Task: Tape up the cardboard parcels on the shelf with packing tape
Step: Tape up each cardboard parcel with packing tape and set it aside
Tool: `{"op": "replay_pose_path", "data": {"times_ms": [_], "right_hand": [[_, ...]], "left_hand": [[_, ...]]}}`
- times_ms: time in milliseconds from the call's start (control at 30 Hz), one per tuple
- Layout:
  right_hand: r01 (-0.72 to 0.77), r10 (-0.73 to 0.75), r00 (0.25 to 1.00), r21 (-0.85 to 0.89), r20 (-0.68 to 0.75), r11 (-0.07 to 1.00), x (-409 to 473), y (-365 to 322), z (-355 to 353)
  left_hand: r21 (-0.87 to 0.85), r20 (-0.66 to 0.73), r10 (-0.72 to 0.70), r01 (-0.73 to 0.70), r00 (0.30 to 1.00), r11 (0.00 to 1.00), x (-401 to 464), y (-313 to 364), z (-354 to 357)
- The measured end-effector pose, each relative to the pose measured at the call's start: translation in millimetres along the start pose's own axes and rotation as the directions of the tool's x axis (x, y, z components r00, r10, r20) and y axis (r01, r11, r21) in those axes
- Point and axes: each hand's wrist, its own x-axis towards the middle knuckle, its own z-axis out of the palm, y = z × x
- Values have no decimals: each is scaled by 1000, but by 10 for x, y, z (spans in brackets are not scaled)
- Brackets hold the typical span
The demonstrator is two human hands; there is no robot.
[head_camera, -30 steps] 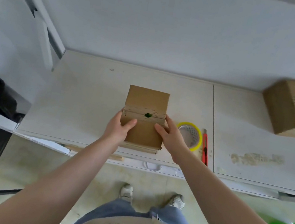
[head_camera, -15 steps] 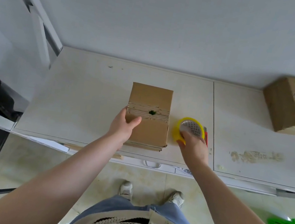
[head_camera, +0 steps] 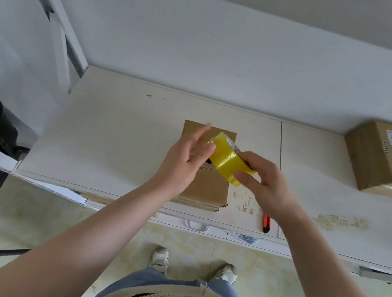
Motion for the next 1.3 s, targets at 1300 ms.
{"op": "replay_pose_path", "data": {"times_ms": [1300], "right_hand": [[-105, 147, 987, -422, 70, 901, 287, -161, -137]], "left_hand": [[304, 79, 79, -100, 994, 947, 223, 242, -438]]}}
